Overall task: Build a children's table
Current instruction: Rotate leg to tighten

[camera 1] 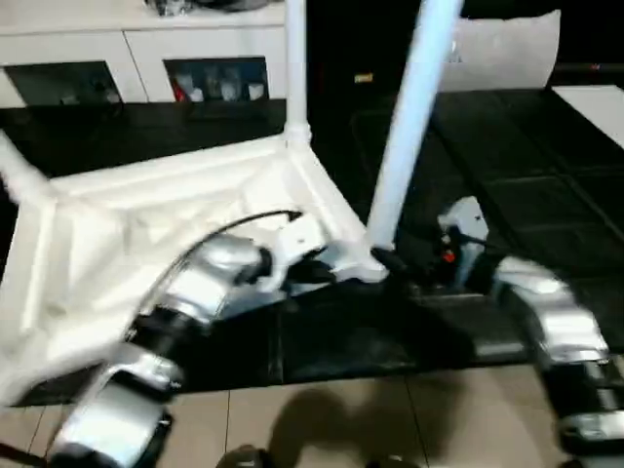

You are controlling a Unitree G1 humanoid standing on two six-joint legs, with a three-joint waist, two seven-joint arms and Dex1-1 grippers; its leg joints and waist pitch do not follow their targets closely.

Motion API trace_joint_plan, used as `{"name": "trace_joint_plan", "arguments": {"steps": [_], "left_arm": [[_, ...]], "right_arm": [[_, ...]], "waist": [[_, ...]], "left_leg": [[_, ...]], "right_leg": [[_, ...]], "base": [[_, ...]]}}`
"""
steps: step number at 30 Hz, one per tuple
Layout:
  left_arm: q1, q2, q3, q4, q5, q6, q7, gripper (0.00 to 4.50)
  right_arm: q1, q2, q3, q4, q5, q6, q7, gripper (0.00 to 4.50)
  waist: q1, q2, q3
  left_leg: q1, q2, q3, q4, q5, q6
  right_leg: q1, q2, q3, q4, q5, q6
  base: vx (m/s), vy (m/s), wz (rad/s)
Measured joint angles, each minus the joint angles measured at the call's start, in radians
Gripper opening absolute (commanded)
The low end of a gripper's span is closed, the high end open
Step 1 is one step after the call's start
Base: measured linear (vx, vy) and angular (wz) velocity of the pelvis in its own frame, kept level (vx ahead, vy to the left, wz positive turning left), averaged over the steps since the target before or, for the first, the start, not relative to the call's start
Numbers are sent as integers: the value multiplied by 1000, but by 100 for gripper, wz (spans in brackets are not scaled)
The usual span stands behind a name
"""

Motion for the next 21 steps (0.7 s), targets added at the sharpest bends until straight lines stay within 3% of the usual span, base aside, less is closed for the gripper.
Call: {"name": "trace_joint_plan", "arguments": {"steps": [5, 9, 16, 21], "left_arm": [[2, 53, -32, 0, -28, -61, -144, 0], [2, 83, -61, 2, -35, -128, -250, 0], [-6, 79, -85, 9, -32, -172, -295, 0], [-13, 79, -90, 25, -32, -193, -300, 0]], "right_arm": [[-1, -39, 43, 1, 3, -13, 138, 419], [-12, -65, 87, 12, 5, -19, 245, 382], [-22, -65, 131, 13, 26, 15, 351, 310], [-22, -70, 137, 13, 35, 35, 385, 283]], "waist": [[22, 0, 0], [34, 0, 0], [34, 0, 0], [34, -1, 0]], "left_leg": [[0, 0, 0, 1, 0, 0], [0, 0, 0, 1, 0, 0], [0, 0, 0, 2, 0, 0], [1, 0, 0, 2, 0, 0]], "right_leg": [[0, -1, 0, 0, 0, 0], [1, -1, 0, 1, 0, 0], [2, -1, 0, 1, 1, -1], [2, -1, 0, 1, 1, -1]], "base": [[0, 0, 0], [0, 0, 0], [0, 0, 0], [0, 0, 0]]}}
